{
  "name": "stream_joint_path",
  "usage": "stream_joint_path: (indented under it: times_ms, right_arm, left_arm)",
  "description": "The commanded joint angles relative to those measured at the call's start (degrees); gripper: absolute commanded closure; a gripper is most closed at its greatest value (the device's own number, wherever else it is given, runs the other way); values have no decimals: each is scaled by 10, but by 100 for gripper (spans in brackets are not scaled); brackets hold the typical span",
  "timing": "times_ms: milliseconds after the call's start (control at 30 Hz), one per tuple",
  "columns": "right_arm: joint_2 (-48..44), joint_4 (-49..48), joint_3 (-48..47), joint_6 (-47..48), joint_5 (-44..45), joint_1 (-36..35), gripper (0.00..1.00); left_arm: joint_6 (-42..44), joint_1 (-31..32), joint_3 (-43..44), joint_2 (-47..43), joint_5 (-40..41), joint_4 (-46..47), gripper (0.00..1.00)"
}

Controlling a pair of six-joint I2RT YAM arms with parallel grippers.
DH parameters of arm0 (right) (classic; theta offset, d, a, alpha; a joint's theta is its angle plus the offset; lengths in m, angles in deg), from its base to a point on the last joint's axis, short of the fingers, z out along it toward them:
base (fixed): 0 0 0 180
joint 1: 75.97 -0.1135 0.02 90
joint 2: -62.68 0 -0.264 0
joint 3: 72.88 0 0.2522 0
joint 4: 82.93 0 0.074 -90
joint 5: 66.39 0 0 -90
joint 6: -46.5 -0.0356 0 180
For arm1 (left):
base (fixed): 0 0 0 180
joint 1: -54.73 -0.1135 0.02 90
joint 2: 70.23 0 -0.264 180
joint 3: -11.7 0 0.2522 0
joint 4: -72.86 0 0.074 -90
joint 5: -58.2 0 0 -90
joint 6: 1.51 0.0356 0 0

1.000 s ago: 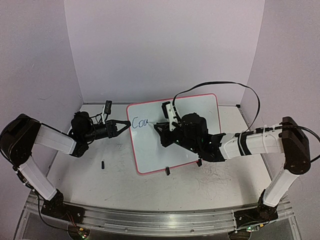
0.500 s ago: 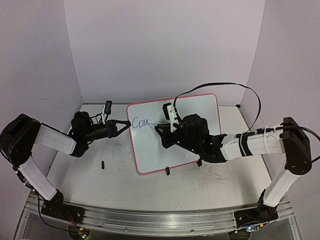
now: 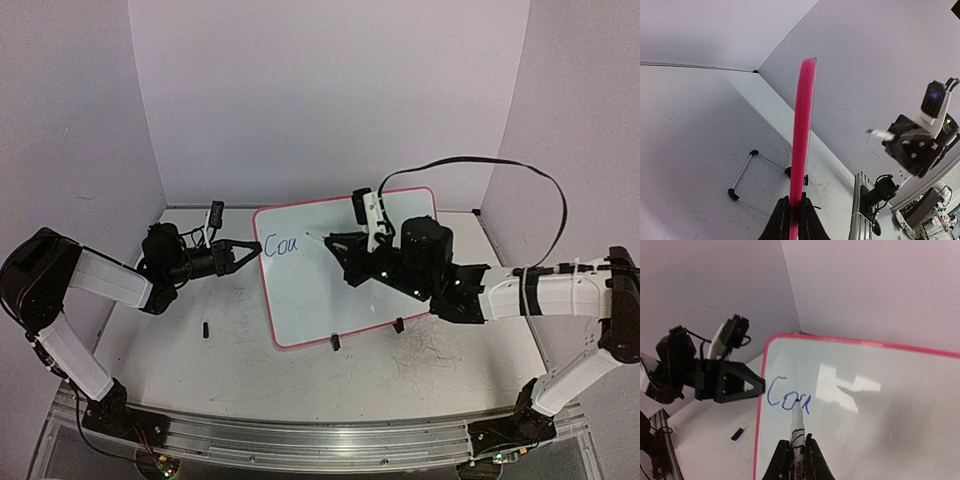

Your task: Write a sentence on the whiteboard

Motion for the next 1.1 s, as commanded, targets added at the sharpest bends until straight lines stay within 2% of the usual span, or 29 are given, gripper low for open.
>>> stream_joint_path:
  times_ms: [0,200,400,633,767,933,1067]
  right_arm:
    - [-35,-29,6,7,-17,21,100]
    - [-42,-29,33,32,-7,31,100]
    - [-47,-40,47,47,-10,31,100]
    - [-57,-51,66,55,-17,31,100]
    - [-49,-53,64,56,-22,32,100]
    - [-34,-55,58,51,-44,32,100]
    - [-27,-55,53,49,-51,32,100]
  left_arm:
    - [-20,11,13,-16,-1,4,82]
    - [-32,10,16,-40,10,4,62]
    - [-42,6,31,-40,17,3,54]
    - [-47,3,28,-32,37,4,49]
    - [-45,0,33,-29,42,3,51]
    - [-45,-5,50,-9,35,5,60]
    - [-41,-9,59,-2,26,4,71]
